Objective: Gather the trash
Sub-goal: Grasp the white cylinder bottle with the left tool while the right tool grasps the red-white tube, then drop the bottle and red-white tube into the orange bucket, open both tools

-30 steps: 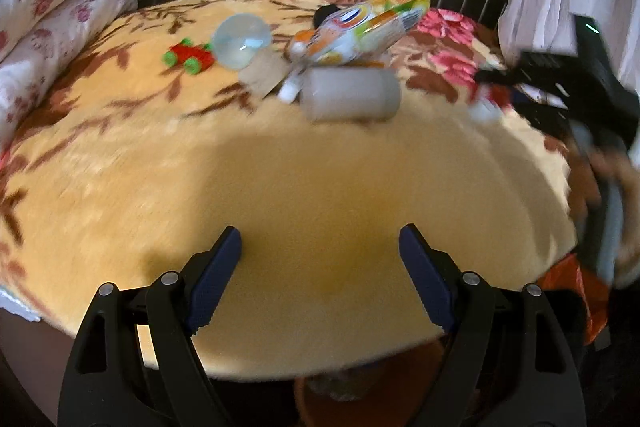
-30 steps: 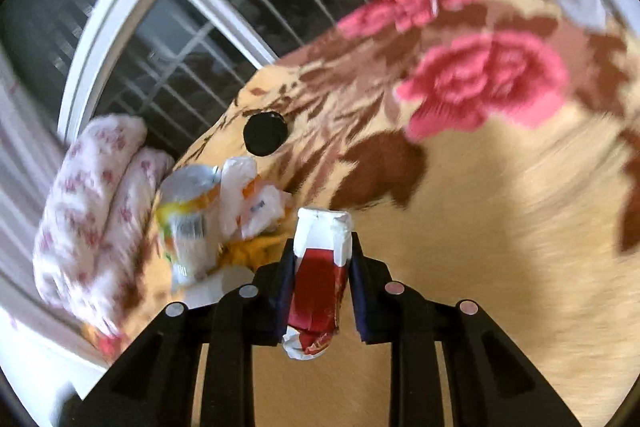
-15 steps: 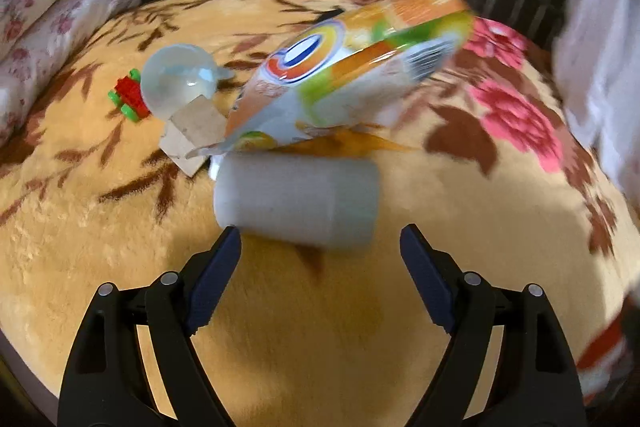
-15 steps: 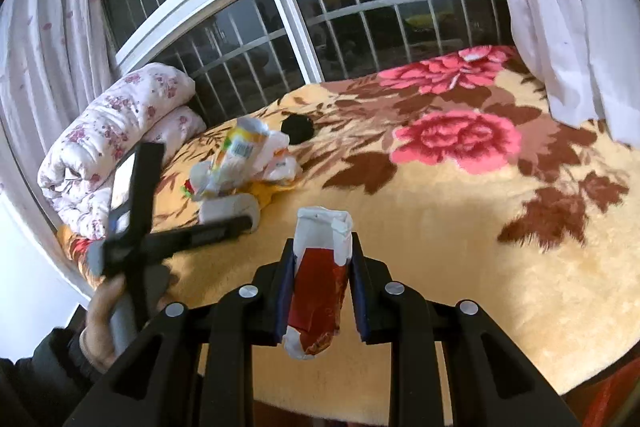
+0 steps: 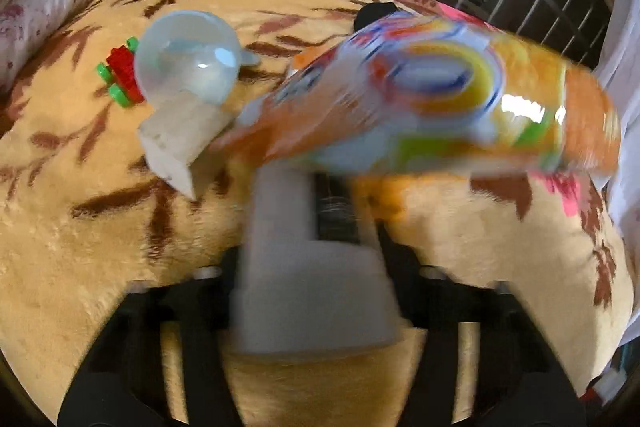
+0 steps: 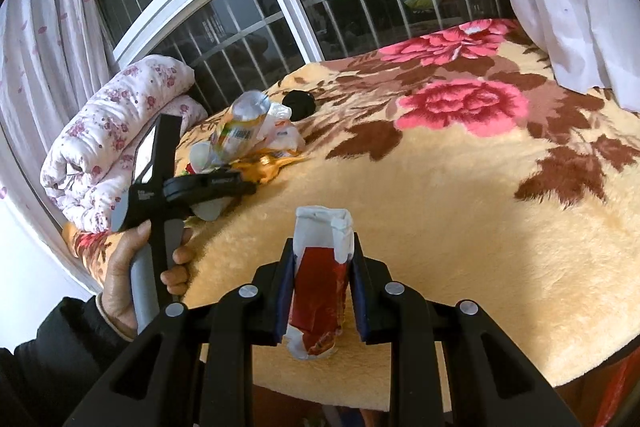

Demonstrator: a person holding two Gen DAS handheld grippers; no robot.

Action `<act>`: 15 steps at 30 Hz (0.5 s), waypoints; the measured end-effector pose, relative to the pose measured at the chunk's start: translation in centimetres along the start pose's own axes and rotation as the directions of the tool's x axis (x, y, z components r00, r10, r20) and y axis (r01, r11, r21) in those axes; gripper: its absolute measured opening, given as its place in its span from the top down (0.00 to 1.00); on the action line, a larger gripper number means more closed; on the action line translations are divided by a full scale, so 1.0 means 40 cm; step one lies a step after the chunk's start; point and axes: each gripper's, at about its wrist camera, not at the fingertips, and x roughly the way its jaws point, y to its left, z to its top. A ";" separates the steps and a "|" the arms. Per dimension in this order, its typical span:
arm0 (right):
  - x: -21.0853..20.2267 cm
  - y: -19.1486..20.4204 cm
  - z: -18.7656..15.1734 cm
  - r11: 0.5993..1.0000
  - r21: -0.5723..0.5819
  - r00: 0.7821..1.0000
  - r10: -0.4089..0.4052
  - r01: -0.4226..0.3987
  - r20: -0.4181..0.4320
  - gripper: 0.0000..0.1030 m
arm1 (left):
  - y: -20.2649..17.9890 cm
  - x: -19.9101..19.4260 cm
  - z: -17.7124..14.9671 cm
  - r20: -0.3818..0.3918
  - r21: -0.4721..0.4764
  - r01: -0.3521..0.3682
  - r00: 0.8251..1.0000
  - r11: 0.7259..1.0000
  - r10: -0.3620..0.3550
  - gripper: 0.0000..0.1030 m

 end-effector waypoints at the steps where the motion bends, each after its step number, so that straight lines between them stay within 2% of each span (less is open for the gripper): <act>1: 0.000 0.000 -0.001 1.000 -0.001 1.000 -0.003 0.003 -0.001 0.76 | 0.008 -0.005 -0.002 0.005 -0.007 0.013 1.000 1.000 -0.013 0.53; 6: -0.008 0.007 -0.005 1.000 -0.007 1.000 -0.010 0.010 0.005 0.76 | 0.023 -0.045 -0.025 0.036 0.002 0.056 0.998 0.998 -0.056 0.54; 15: -0.044 0.063 -0.025 0.998 -0.050 1.000 0.024 -0.024 0.000 0.76 | 0.041 -0.219 -0.158 0.115 0.155 0.076 0.989 0.985 -0.094 0.54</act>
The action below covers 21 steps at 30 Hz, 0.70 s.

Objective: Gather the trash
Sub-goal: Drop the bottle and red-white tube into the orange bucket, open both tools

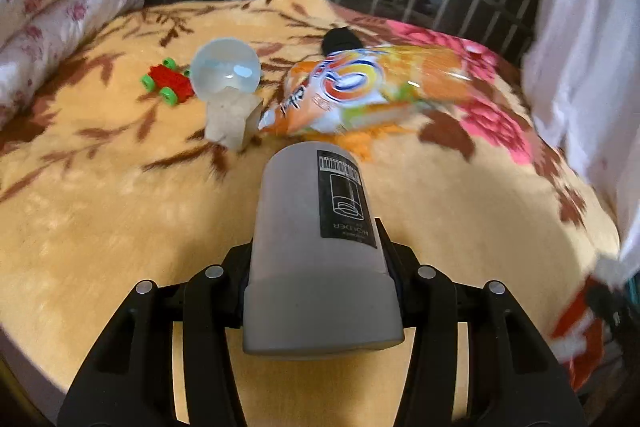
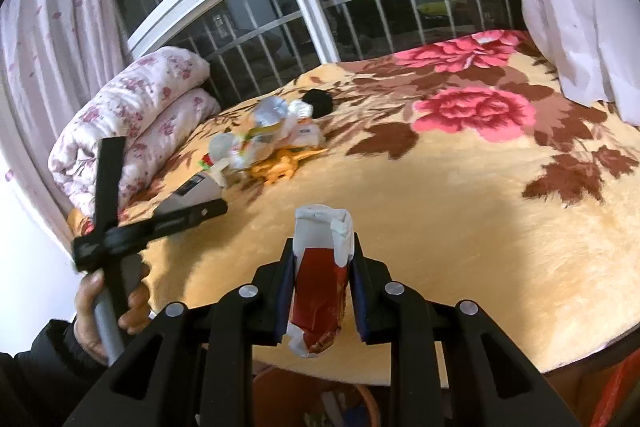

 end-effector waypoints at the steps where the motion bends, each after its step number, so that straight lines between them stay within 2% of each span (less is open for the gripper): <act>1: -0.003 0.008 -0.003 1.000 -0.002 1.000 0.009 -0.009 -0.002 0.76 | -0.007 -0.023 -0.013 0.008 0.020 0.000 1.000 1.000 -0.001 0.54; 6: -0.038 0.051 -0.039 0.998 -0.018 0.998 0.061 -0.062 -0.025 0.76 | -0.042 -0.158 -0.098 0.053 0.134 0.042 0.997 0.990 -0.049 0.54; 12: -0.081 0.100 -0.116 0.992 -0.068 0.991 0.095 -0.101 -0.099 0.76 | -0.062 -0.228 -0.234 0.000 0.235 0.074 0.997 0.969 -0.076 0.54; 17: -0.063 0.124 -0.219 0.984 -0.137 0.971 0.084 -0.117 -0.226 0.76 | -0.060 -0.201 -0.359 -0.109 0.302 0.097 0.992 0.948 -0.067 0.54; 20: -0.014 0.128 -0.287 0.977 -0.161 0.941 0.079 -0.139 -0.329 0.76 | -0.046 -0.143 -0.423 -0.203 0.318 0.118 0.978 0.941 -0.054 0.54; 21: 0.011 0.127 -0.308 0.974 -0.172 0.929 0.076 -0.146 -0.362 0.76 | -0.041 -0.104 -0.442 -0.255 0.318 0.121 0.966 0.940 -0.039 0.54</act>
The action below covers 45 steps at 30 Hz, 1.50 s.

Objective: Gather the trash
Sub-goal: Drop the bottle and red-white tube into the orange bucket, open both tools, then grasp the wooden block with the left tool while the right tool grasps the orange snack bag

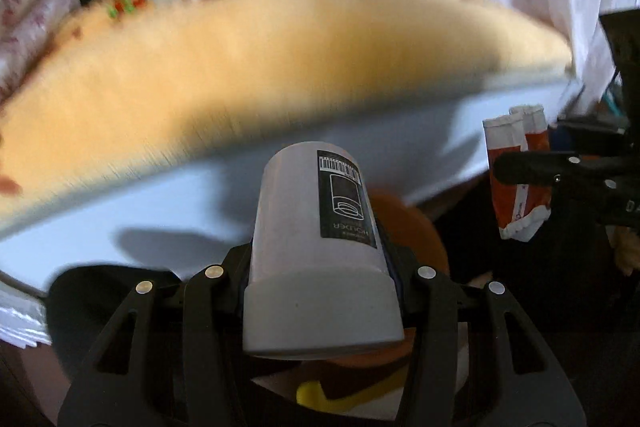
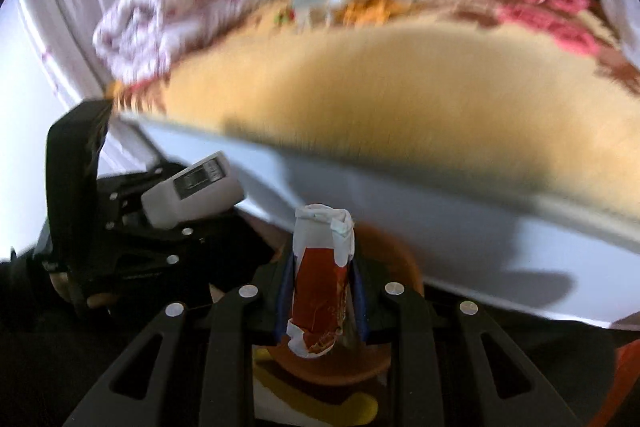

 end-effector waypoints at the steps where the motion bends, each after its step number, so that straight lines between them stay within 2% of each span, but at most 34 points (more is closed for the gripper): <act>1: 0.041 -0.003 -0.008 1.000 -0.008 0.999 0.002 -0.002 -0.048 0.76 | 0.001 0.029 -0.006 -0.039 0.004 0.009 0.999 1.000 -0.009 0.54; 5: 0.173 -0.020 -0.034 1.000 -0.012 0.985 0.013 -0.015 -0.173 0.76 | 0.008 0.145 -0.023 -0.178 0.009 0.038 0.983 0.999 -0.036 0.54; 8: 0.282 -0.031 -0.073 1.000 -0.004 0.957 0.011 -0.012 -0.290 0.76 | 0.019 0.232 -0.048 -0.288 -0.001 0.031 0.957 1.000 -0.030 0.54; 11: 0.340 -0.031 -0.107 1.000 -0.028 0.930 -0.019 0.009 -0.366 0.76 | 0.033 0.292 -0.073 -0.377 -0.001 0.006 0.926 1.000 -0.006 0.54; 13: 0.357 -0.034 -0.121 1.000 -0.021 0.920 -0.013 0.005 -0.391 0.76 | 0.040 0.311 -0.081 -0.405 -0.008 0.007 0.914 1.000 -0.009 0.54; 18: 0.377 -0.058 -0.128 0.999 0.031 0.911 0.006 0.008 -0.413 0.72 | 0.043 0.327 -0.083 -0.425 0.007 0.009 0.905 1.000 -0.006 0.53; 19: 0.380 -0.062 -0.129 0.999 0.040 0.910 0.008 0.010 -0.415 0.67 | 0.040 0.329 -0.081 -0.430 0.010 0.006 0.903 1.000 -0.001 0.53; 20: 0.381 -0.065 -0.129 0.999 0.042 0.910 0.001 0.018 -0.415 0.57 | 0.046 0.334 -0.080 -0.437 0.013 0.003 0.900 1.000 0.003 0.53; 22: 0.380 -0.073 -0.130 0.998 0.053 0.913 -0.010 0.035 -0.409 0.42 | 0.046 0.339 -0.084 -0.449 0.024 -0.016 0.893 1.000 0.025 0.41; 23: 0.376 -0.076 -0.131 0.998 0.058 0.916 -0.013 0.039 -0.402 0.41 | 0.046 0.339 -0.084 -0.450 0.034 -0.030 0.892 0.999 0.042 0.29; 31: 0.297 -0.101 -0.129 0.994 0.096 0.940 -0.020 0.055 -0.341 0.41 | 0.034 0.314 -0.074 -0.424 0.042 -0.034 0.905 0.999 0.048 0.27; 37: 0.187 -0.108 -0.099 0.993 0.109 0.966 -0.019 0.048 -0.259 0.41 | 0.031 0.240 -0.051 -0.365 0.018 -0.008 0.931 1.000 0.014 0.27; 41: 0.060 -0.083 -0.028 0.997 0.079 0.989 -0.009 0.021 -0.145 0.41 | 0.035 0.121 -0.014 -0.265 0.006 0.031 0.964 1.000 -0.028 0.27; 43: 0.012 -0.071 0.017 0.998 0.068 0.996 -0.004 0.010 -0.090 0.39 | 0.051 0.029 0.017 -0.181 -0.015 0.049 0.982 0.999 -0.051 0.27; 45: -0.030 -0.070 0.081 0.995 0.098 0.999 0.037 -0.035 -0.027 0.35 | 0.069 -0.059 0.048 -0.082 -0.031 0.051 0.995 0.998 -0.054 0.26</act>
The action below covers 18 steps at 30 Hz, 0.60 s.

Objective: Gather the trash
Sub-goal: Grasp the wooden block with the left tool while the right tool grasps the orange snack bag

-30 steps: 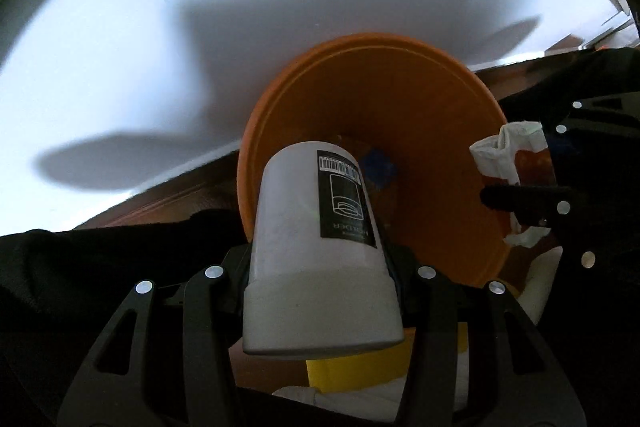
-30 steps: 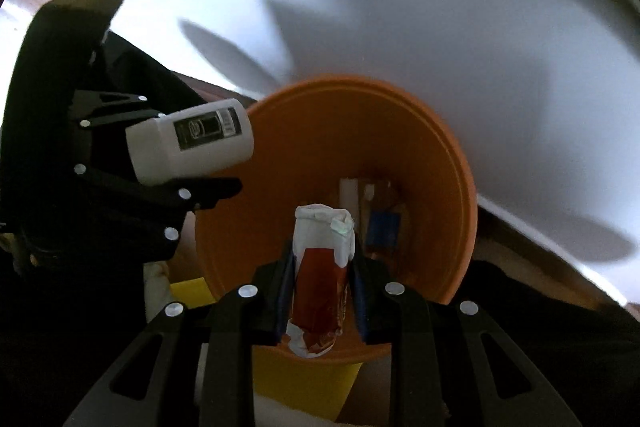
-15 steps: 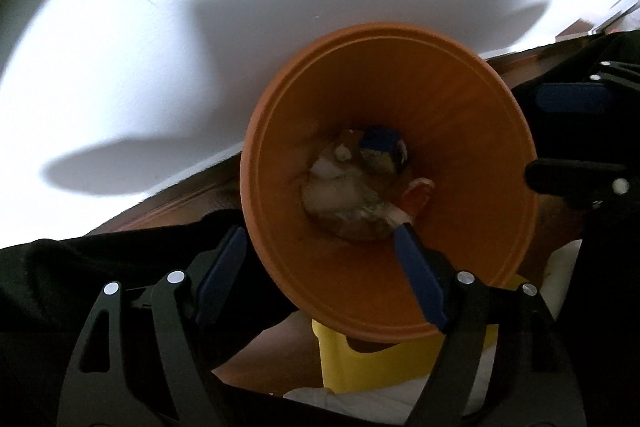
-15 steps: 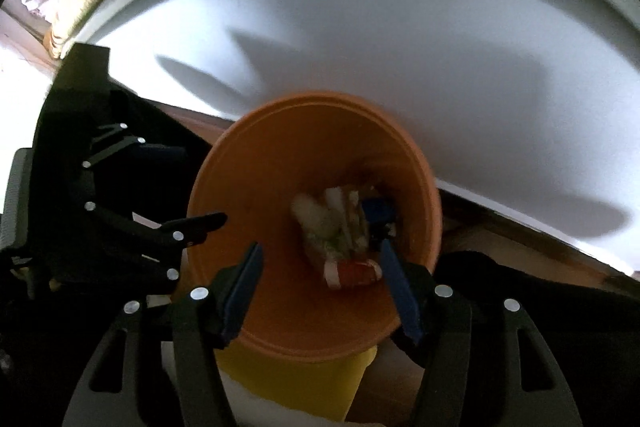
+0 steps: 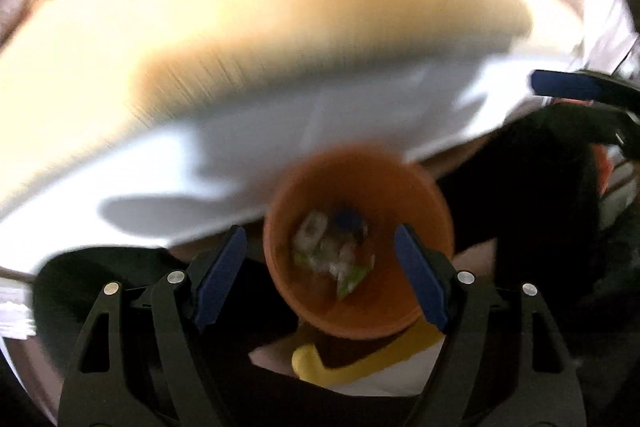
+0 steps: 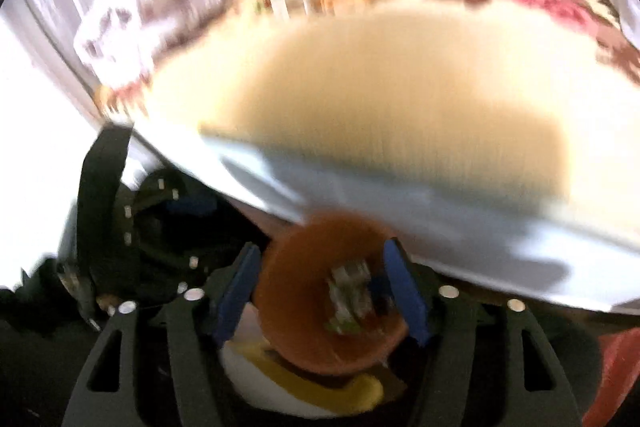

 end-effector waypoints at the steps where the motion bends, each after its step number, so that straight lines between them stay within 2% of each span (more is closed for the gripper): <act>1: -0.013 0.002 0.034 1.000 0.019 0.999 0.024 -0.025 0.028 0.35 | 0.009 -0.035 0.010 0.043 -0.008 -0.012 0.999 1.000 0.012 0.24; 4: -0.026 0.014 0.152 0.995 0.082 0.993 0.047 -0.056 0.104 0.34 | 0.043 -0.125 0.044 0.158 -0.057 -0.076 0.984 0.995 0.084 0.20; 7: -0.021 0.020 0.282 0.985 0.146 0.980 0.067 -0.095 0.189 0.32 | 0.068 -0.177 0.065 0.237 -0.120 -0.119 0.961 0.986 0.145 0.20; 8: -0.012 0.021 0.328 0.982 0.166 0.975 0.051 -0.088 0.217 0.29 | 0.077 -0.186 0.070 0.256 -0.141 -0.123 0.954 0.982 0.156 0.20; 10: 0.009 0.017 0.396 0.978 0.198 0.967 0.018 -0.070 0.254 0.22 | 0.095 -0.188 0.084 0.273 -0.165 -0.115 0.949 0.980 0.158 0.20; 14: 0.091 0.004 0.507 0.960 0.277 0.955 -0.036 -0.049 0.293 0.18 | 0.100 -0.190 0.091 0.290 -0.165 -0.105 0.945 0.981 0.150 0.20; 18: 0.170 -0.004 0.561 0.929 0.367 0.948 -0.076 -0.045 0.308 0.18 | 0.096 -0.170 0.092 0.302 -0.140 -0.111 0.942 0.984 0.149 0.20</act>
